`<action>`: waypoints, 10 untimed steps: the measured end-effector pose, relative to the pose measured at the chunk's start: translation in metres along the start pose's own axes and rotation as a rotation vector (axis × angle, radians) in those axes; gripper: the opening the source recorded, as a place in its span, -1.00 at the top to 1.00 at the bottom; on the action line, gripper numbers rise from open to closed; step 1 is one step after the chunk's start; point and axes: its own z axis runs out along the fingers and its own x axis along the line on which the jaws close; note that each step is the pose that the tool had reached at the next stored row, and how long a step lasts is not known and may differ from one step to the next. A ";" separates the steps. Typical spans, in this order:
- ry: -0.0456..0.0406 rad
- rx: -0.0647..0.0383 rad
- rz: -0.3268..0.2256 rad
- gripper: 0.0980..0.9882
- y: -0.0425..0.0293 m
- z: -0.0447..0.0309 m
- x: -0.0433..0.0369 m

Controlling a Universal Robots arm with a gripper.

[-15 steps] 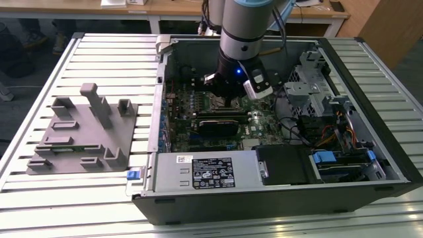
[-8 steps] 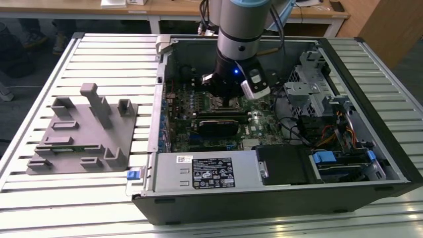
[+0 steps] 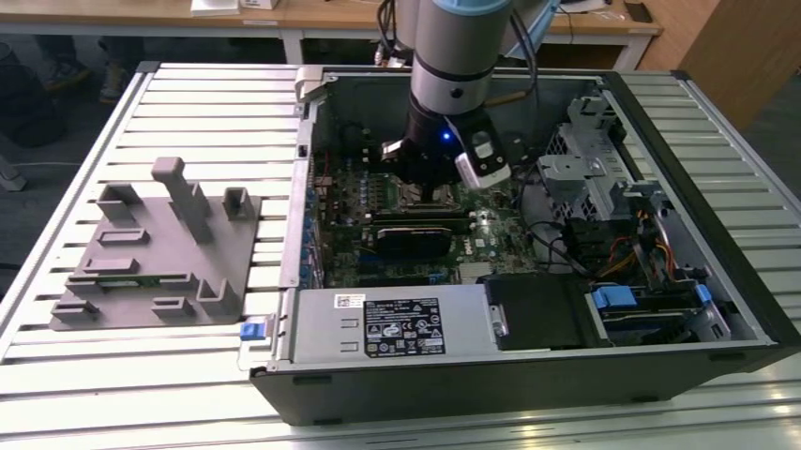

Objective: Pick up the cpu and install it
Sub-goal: 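Install the second cpu locking lever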

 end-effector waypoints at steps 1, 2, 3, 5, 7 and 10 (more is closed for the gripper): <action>0.0000 0.000 0.000 0.98 0.0000 0.0003 0.0000; -0.0001 0.000 0.000 0.98 0.0000 0.0005 0.0000; 0.0000 0.000 0.000 0.98 -0.0001 0.0008 0.0000; 0.0000 0.000 0.000 0.98 -0.0001 0.0013 0.0001; 0.0000 -0.001 0.000 0.98 -0.0002 0.0018 0.0001; 0.0001 -0.002 0.000 0.98 -0.0003 0.0031 0.0001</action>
